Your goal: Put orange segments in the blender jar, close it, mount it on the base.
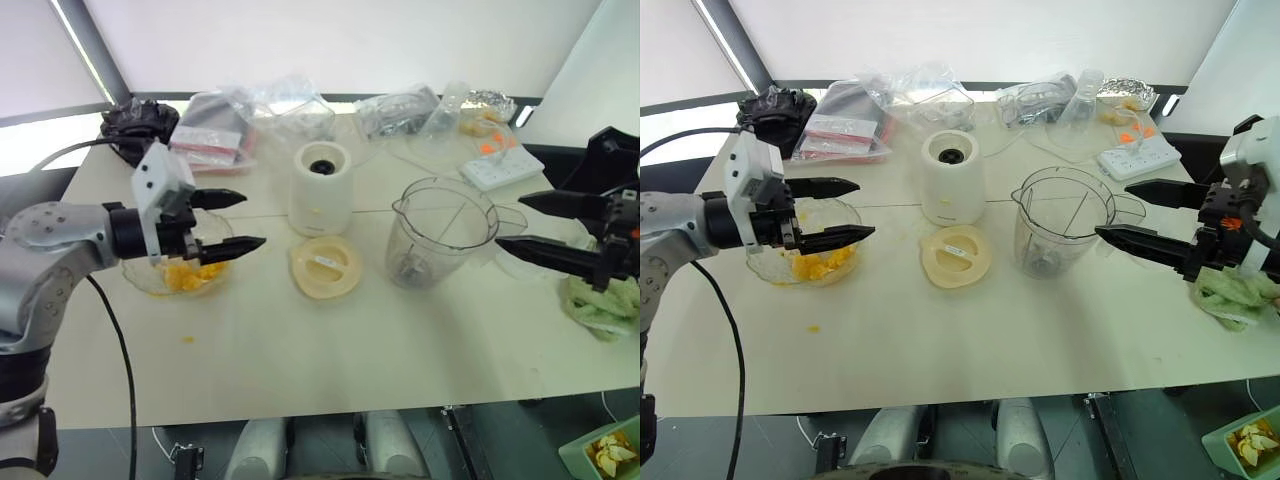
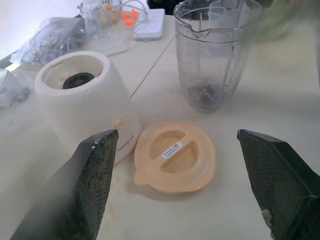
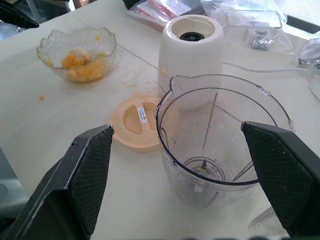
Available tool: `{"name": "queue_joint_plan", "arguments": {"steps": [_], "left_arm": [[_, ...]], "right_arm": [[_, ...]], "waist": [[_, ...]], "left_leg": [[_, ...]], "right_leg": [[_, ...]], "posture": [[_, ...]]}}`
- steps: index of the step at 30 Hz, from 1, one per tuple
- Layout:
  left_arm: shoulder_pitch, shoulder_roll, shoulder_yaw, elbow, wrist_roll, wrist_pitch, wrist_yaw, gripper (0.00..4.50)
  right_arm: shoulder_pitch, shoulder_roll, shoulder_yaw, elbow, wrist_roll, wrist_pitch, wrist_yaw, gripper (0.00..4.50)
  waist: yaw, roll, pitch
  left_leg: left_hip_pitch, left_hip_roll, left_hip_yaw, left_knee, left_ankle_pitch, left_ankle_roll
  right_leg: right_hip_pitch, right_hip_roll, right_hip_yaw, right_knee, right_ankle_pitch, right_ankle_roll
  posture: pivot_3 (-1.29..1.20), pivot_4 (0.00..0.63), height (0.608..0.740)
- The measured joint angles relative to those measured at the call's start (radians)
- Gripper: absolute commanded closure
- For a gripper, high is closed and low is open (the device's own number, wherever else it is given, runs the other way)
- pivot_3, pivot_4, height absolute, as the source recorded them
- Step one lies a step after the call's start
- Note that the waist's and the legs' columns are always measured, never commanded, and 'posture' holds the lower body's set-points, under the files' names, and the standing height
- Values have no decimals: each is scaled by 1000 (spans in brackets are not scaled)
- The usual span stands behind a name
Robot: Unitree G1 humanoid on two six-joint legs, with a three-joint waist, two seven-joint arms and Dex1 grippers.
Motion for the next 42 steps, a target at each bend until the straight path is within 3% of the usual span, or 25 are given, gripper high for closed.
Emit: {"name": "queue_joint_plan", "arguments": {"steps": [29,36,42], "left_arm": [[-25,30,-2,-1,-8,29,4,535],[-74,111,-87,201,111,-16,-61,535],[-228,107,-246,589,267,-107,-206,535]], "right_arm": [[-14,0,51,8,-29,-23,7,232],[-51,2,103,17,-33,-40,-5,232],[-95,19,168,20,-43,-66,-24,232]], "waist": [[-1,0,0],[-1,0,0],[0,0,0]], "left_leg": [[0,0,0,0,0,0],[0,0,2,0,0,0],[-10,-1,2,2,0,0]], "right_leg": [[0,0,0,0,0,0],[-1,0,0,0,0,0],[-10,1,0,2,1,0]], "posture": [[0,150,740],[0,150,740],[0,150,740]]}}
